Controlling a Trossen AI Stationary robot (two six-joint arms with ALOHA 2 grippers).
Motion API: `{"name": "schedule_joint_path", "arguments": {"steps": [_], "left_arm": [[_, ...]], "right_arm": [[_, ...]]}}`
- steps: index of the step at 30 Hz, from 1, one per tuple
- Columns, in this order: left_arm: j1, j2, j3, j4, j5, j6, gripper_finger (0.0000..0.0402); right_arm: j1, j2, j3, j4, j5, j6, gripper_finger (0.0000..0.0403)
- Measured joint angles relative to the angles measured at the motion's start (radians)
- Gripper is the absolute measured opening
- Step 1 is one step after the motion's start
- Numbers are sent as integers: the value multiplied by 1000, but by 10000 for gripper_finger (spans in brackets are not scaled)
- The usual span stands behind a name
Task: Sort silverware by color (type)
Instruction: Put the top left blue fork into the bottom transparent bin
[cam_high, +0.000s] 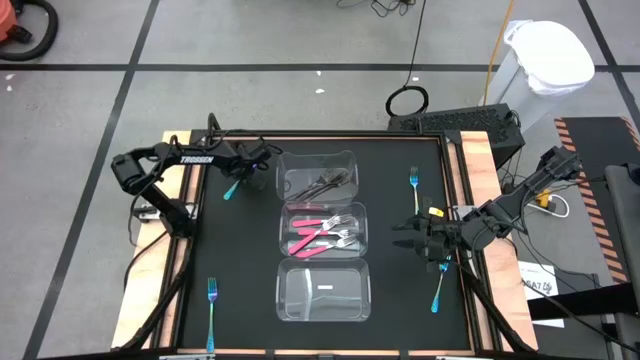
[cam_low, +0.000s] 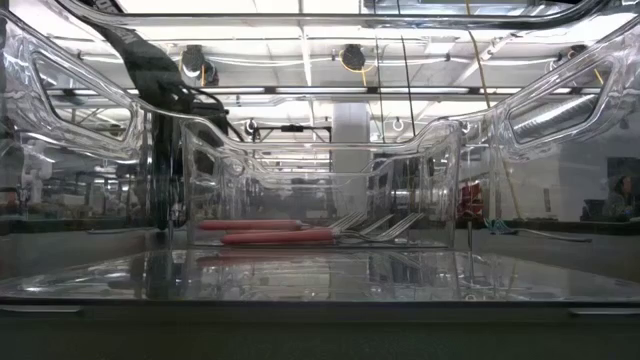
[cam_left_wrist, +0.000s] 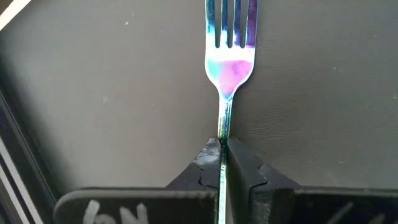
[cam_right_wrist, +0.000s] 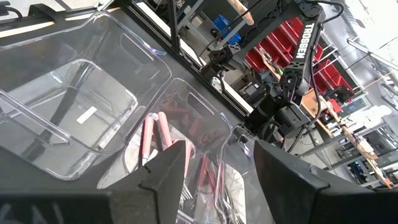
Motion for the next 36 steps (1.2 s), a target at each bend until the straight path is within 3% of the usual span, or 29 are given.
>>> {"name": "schedule_joint_path", "arguments": {"steps": [10, 21, 31, 36], "left_arm": [[-48, -24, 0, 9, 1, -9, 3], [-114, -234, 0, 13, -3, -27, 2], [-277, -412, 0, 26, -3, -79, 2], [-386, -470, 0, 108, -3, -80, 1]], "right_arm": [[0, 0, 0, 0, 0, 0, 187], [0, 0, 0, -14, 1, 1, 187], [0, 0, 0, -15, 1, 9, 187], [0, 0, 0, -15, 1, 9, 187]]}}
